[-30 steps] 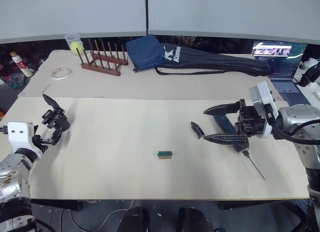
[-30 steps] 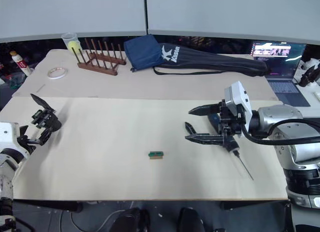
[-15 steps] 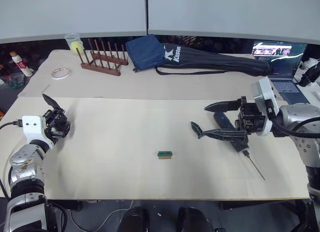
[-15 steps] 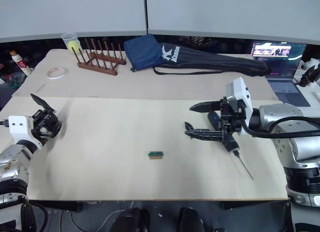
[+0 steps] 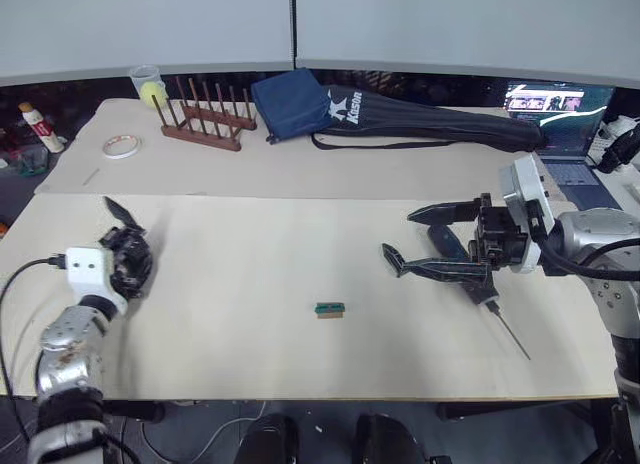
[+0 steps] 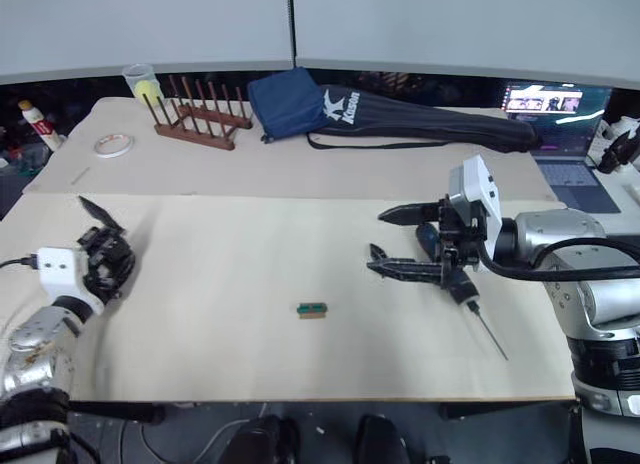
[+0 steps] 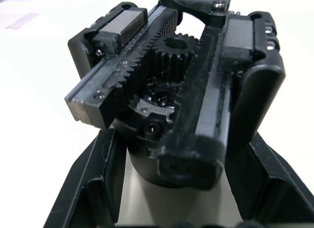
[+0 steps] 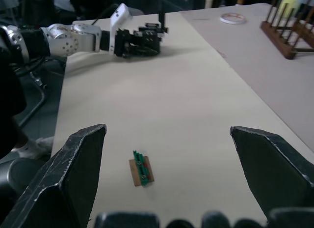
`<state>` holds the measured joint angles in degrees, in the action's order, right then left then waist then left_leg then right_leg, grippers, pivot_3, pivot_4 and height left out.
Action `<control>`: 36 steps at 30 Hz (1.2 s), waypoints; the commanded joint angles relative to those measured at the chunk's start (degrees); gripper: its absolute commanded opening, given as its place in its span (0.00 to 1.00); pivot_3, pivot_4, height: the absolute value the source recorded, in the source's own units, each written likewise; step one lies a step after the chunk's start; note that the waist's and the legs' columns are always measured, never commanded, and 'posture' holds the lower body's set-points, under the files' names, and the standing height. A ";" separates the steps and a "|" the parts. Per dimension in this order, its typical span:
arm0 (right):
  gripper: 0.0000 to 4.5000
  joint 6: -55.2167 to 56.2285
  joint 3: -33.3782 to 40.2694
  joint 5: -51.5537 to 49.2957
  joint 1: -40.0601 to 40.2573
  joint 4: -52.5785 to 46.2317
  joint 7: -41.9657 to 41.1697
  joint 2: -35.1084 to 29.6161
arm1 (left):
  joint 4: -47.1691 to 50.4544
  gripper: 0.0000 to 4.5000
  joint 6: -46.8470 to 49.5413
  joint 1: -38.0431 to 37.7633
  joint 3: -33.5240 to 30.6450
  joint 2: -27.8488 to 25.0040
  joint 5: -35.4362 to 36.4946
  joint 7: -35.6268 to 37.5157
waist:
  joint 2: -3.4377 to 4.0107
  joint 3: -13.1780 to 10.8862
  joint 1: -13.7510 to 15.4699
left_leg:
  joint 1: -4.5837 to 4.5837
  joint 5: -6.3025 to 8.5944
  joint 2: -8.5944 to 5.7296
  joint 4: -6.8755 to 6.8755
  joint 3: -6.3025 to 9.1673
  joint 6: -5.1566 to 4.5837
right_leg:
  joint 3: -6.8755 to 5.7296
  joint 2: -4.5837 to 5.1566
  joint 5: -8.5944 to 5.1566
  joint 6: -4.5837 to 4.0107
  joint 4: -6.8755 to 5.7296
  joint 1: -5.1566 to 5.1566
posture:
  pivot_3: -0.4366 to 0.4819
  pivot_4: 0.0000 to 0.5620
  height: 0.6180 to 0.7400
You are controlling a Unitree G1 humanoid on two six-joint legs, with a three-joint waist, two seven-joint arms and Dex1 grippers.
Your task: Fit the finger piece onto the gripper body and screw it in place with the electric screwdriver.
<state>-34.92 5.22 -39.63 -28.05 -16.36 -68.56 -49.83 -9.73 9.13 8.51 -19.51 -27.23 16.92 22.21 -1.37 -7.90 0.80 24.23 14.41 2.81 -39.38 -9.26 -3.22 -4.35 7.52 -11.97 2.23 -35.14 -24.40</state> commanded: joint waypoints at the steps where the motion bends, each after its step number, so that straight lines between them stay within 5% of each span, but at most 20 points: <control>1: 1.00 0.48 0.95 -1.06 0.17 -2.54 -0.08 -0.06 | 21.59 0.51 10.40 -0.40 3.55 6.13 0.00 -11.05 | -0.03 -0.02 0.15 | 0.10 0.06 0.01 -0.23 0.06 -0.09 | -0.03 -0.01 0.04 0.04 -0.01 0.02 | 0.48 0.27 1.00; 6: 1.00 1.49 -1.20 0.56 0.33 -3.27 0.35 1.35 | 31.47 0.51 18.18 -1.11 13.37 16.38 -7.22 -22.05 | -0.06 -0.01 -0.25 | 0.09 0.17 -0.01 -0.44 0.05 -0.27 | 0.02 -0.03 0.09 0.13 0.03 0.13 | 0.48 0.27 1.00; 14: 1.00 2.90 -3.96 3.20 -1.15 -1.49 1.28 4.09 | 25.92 0.51 17.13 0.27 17.43 23.01 -14.18 -29.42 | -0.07 -0.02 -0.16 | 0.08 0.16 0.01 -0.44 0.05 -0.25 | 0.04 -0.15 0.08 0.10 0.00 0.07 | 0.48 0.27 1.00; 17: 1.00 3.54 -4.30 4.02 -1.05 -1.24 1.32 4.59 | 25.88 0.82 17.03 -0.78 17.51 23.34 -13.26 -27.82 | -0.07 -0.02 -0.04 | 0.09 0.18 0.01 -0.45 0.04 -0.28 | 0.03 -0.11 0.08 0.10 0.04 0.09 | 0.48 0.27 1.00; 19: 1.00 3.55 -4.18 4.09 -0.92 -1.41 1.38 4.76 | 26.42 0.99 18.22 -1.99 16.47 21.91 -10.97 -24.50 | -0.07 -0.02 -0.02 | 0.08 0.19 0.00 -0.45 0.05 -0.30 | 0.03 -0.09 0.08 0.10 0.04 0.10 | 0.48 0.27 1.00; 23: 1.00 3.30 -3.70 4.02 -0.93 -1.41 1.67 5.27 | 25.08 0.99 20.62 -3.79 12.16 15.12 -4.14 -13.50 | -0.06 -0.02 -0.36 | 0.07 0.18 0.04 -0.45 0.05 -0.27 | 0.01 -0.10 0.06 0.07 -0.02 0.05 | 0.48 0.27 1.00; 29: 1.00 3.77 -3.63 3.93 -0.77 -1.49 1.15 5.67 | 9.91 0.99 5.26 -1.44 9.97 -5.34 0.13 16.92 | 0.02 -0.02 -0.54 | 0.02 0.18 0.07 -0.40 0.03 -0.16 | -0.04 -0.10 -0.03 -0.09 -0.18 -0.08 | 0.48 0.27 1.00; 36: 1.00 3.58 -3.79 3.84 -0.14 -2.46 0.12 5.18 | -3.55 0.99 -1.39 7.69 12.43 -11.20 -0.45 30.93 | 0.04 -0.03 -0.11 | 0.12 0.24 0.02 -0.46 -0.02 -0.26 | -0.12 0.02 0.05 0.05 0.08 0.03 | 0.48 0.27 1.00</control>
<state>-32.61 0.36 -35.05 -28.11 -17.03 -68.14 -44.14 -11.74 9.98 14.74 -7.81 -37.43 16.33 49.85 -1.33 -7.93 0.69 24.35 14.65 2.82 -39.84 -9.30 -3.48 -4.47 7.54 -11.92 2.28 -35.06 -24.37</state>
